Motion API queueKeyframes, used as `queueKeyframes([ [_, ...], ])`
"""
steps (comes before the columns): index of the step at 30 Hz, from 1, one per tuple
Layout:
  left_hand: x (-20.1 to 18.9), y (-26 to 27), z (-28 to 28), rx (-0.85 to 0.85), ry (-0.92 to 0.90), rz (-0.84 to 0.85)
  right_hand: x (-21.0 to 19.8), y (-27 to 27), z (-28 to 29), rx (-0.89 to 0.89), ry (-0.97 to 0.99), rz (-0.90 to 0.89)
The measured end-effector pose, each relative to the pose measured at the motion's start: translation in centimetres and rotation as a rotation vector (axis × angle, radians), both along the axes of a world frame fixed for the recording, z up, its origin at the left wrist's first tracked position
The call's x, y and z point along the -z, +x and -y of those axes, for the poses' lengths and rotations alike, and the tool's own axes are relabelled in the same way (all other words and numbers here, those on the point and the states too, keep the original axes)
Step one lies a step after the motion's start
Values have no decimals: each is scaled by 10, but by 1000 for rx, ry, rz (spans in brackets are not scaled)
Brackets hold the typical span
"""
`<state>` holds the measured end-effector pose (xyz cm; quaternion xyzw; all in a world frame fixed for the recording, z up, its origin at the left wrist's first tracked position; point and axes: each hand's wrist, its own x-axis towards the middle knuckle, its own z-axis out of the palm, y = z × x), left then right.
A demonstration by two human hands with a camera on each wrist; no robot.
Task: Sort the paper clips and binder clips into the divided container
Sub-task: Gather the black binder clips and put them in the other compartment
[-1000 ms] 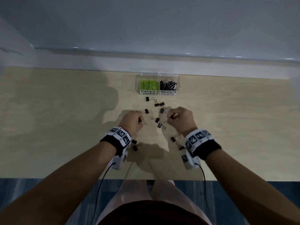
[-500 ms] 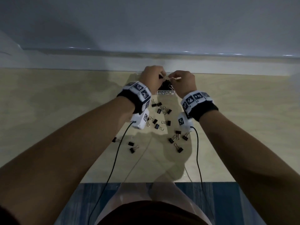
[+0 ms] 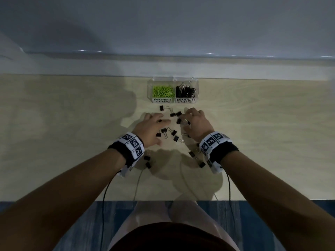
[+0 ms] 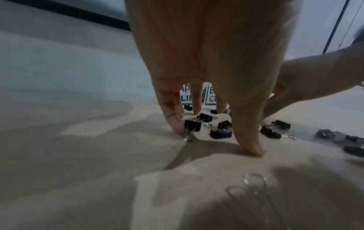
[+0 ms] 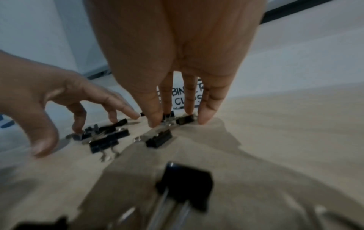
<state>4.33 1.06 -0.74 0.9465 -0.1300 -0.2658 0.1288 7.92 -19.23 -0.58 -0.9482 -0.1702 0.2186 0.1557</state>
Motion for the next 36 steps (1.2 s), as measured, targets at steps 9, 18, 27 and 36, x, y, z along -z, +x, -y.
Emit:
queueKeyframes([
  [9,12,-5,12,-109,-151,57,7,-7,-20,8,26,1],
  [18,8,-6,6,-130,-160,72,3,1,-13,114,104,-55],
  [27,2,5,5,-275,-199,17,10,4,6,248,173,-18],
  [36,-7,15,12,-310,-234,-62,20,7,13,297,186,-50],
])
